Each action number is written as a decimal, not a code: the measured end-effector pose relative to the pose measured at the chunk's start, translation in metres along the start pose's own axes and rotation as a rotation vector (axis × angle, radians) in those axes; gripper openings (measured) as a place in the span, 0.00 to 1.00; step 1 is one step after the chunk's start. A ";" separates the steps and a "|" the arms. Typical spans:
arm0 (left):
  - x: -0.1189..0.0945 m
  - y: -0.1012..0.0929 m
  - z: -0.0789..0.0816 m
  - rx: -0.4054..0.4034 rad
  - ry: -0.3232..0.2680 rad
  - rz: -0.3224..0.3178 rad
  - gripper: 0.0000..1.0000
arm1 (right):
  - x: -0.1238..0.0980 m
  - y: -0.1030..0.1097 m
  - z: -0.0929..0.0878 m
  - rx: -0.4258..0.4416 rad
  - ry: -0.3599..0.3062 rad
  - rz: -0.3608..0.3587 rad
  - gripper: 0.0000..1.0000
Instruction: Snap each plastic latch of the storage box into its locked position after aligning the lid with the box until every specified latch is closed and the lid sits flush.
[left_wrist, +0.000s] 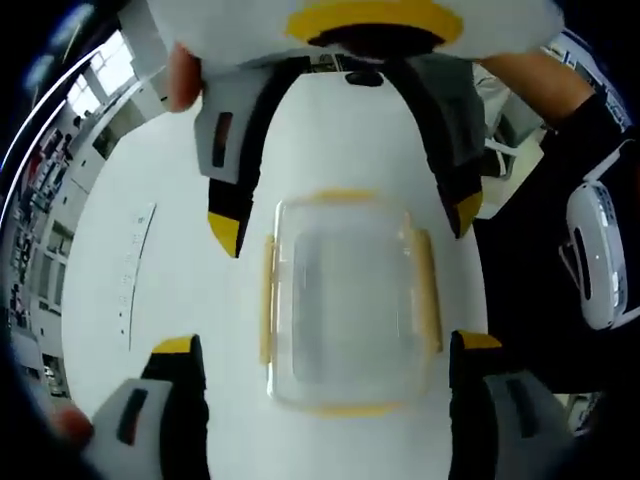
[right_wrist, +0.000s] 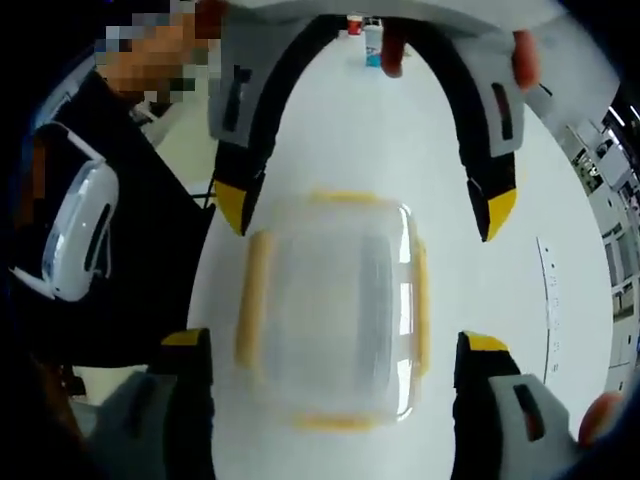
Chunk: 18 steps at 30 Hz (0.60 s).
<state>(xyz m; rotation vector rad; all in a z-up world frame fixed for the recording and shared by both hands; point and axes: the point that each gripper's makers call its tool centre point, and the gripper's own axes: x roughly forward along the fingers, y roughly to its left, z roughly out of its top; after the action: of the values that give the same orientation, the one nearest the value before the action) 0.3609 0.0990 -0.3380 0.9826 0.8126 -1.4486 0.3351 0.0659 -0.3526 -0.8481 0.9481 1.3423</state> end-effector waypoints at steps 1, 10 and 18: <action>0.000 -0.001 0.001 0.000 -0.004 -0.001 1.00 | 0.000 0.000 0.000 0.003 -0.002 0.002 1.00; 0.007 -0.005 -0.001 -0.011 0.001 -0.020 1.00 | 0.002 0.003 0.002 0.015 -0.022 0.015 1.00; 0.012 -0.008 -0.003 -0.019 -0.011 -0.033 1.00 | 0.004 0.002 -0.001 0.024 -0.021 0.013 1.00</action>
<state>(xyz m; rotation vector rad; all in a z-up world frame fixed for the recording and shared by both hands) 0.3538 0.0977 -0.3506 0.9496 0.8364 -1.4704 0.3331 0.0663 -0.3568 -0.8094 0.9526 1.3460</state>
